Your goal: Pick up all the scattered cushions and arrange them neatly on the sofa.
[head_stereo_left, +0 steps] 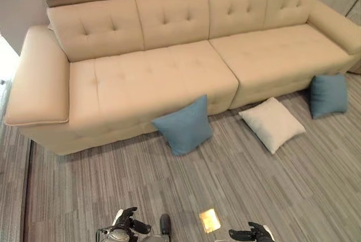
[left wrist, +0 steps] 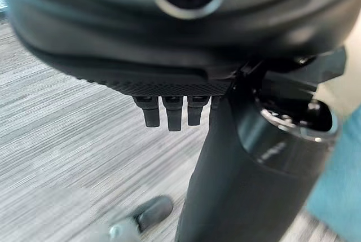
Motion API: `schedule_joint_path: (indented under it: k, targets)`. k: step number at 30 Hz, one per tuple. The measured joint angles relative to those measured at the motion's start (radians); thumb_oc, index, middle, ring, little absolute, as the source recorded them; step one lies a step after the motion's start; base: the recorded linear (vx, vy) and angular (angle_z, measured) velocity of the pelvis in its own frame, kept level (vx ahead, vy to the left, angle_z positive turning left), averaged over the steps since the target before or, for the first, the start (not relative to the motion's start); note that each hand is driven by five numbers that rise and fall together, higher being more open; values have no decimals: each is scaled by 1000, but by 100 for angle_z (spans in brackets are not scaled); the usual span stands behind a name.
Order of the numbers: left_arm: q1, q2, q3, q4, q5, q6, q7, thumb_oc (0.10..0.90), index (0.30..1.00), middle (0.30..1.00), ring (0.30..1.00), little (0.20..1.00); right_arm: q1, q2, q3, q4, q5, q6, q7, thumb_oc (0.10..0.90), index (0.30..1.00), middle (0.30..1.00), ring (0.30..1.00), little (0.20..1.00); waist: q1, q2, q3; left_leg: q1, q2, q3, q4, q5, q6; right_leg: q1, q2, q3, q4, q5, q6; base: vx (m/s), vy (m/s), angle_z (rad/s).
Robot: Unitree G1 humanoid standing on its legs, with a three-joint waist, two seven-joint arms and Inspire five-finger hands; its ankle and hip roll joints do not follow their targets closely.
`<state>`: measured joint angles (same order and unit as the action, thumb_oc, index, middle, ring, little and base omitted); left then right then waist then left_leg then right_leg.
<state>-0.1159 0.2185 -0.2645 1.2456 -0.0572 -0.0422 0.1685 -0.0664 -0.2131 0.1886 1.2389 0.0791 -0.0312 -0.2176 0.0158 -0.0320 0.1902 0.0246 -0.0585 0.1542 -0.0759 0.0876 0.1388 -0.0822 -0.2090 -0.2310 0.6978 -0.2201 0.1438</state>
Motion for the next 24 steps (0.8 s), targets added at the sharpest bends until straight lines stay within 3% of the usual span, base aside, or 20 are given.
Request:
schedule_joint_path:
  k: [2,3,7,10,11,12,14,17,18,19,20,21,23,24]
  targets:
    - [0,5,-1,2,0,5,0,800,900,900,900,900,-19,0,0,-8,-2,-4,2,800,900,900,900,900,-5,15,8,25,4,-10,-2,-40,19,-63,-11,-17,-28,0,0,231,14,1]
    - [5,5,-1,9,0,7,0,800,900,900,900,900,-26,-1,-1,-8,-4,-4,5,800,900,900,900,900,-5,24,13,49,8,-5,-2,-33,-5,-86,-13,-31,-85,-1,-6,100,-30,2]
    - [15,8,-1,9,1,5,0,800,900,900,900,900,-32,-8,-1,-35,-5,-5,6,800,900,900,900,900,-23,27,20,81,27,-16,0,-71,-9,-162,6,-63,-306,61,-34,256,-76,10]
    - [28,-2,2,15,7,6,-1,800,900,900,900,900,-47,-10,-1,-36,-14,-5,7,800,900,900,900,900,-33,27,22,112,56,-39,0,-112,-43,-171,61,1,-463,200,-29,366,-170,17]
    - [36,-9,3,27,15,4,-3,800,900,900,900,900,-40,-10,-1,-30,-14,-4,8,800,900,900,900,900,-35,27,21,123,66,-60,3,-109,-71,-131,73,-14,-512,289,-59,193,-94,32]
    - [36,-18,4,33,19,3,0,800,900,900,900,900,-32,-14,-2,-27,-15,-2,7,800,900,900,900,900,-39,33,21,134,80,-73,3,-118,-83,-109,91,-17,-530,319,-98,303,-157,48]
    - [38,-24,4,39,20,3,-2,800,900,900,900,900,-19,-19,-2,-26,-17,2,8,800,900,900,900,900,-35,46,15,135,115,-88,40,-127,-110,-73,127,-24,-541,312,-129,290,-196,28]
    - [36,-26,25,41,20,1,-2,800,900,900,900,900,-12,-27,-3,-28,-20,2,7,800,900,900,900,900,-33,43,10,111,131,-110,121,-123,-133,-17,137,-62,-586,311,-144,233,-211,32]
    - [30,-26,35,41,19,-2,-2,800,900,900,900,900,-6,-43,-2,-27,-20,1,7,800,900,900,900,900,-31,36,4,69,129,-106,219,-119,-171,23,136,-76,-624,308,-159,101,-124,24]
    - [32,-26,37,39,19,-4,-2,800,900,900,900,900,-9,-47,-1,-27,-20,1,6,800,900,900,900,900,-28,35,4,60,124,-103,233,-122,-188,31,135,-77,-630,311,-167,141,-177,34]
    - [30,-29,48,41,17,-7,-1,800,900,900,900,900,-21,-53,-4,-28,-19,-4,5,800,900,900,900,900,-34,36,1,17,134,-114,331,-122,-238,36,139,-72,-632,284,-173,95,-115,13]
    - [20,-27,51,39,13,-7,0,800,900,900,900,900,-33,-56,-5,-31,-19,-6,4,800,900,900,900,900,-30,32,3,-26,133,-106,414,-120,-239,43,149,-72,-635,282,-184,143,-150,4]
    - [12,-20,50,34,-1,-18,1,800,900,900,900,900,-27,-48,1,-29,-14,-8,4,800,900,900,900,900,-17,17,-3,-89,145,-106,555,-89,-281,77,150,-73,-655,281,-217,170,-109,1]
    - [8,-17,46,30,-1,-18,1,800,900,900,900,900,-24,-47,6,-26,-12,-7,4,800,900,900,900,900,-15,1,0,-109,152,-99,597,-97,-278,96,152,-82,-675,278,-229,208,-68,19]
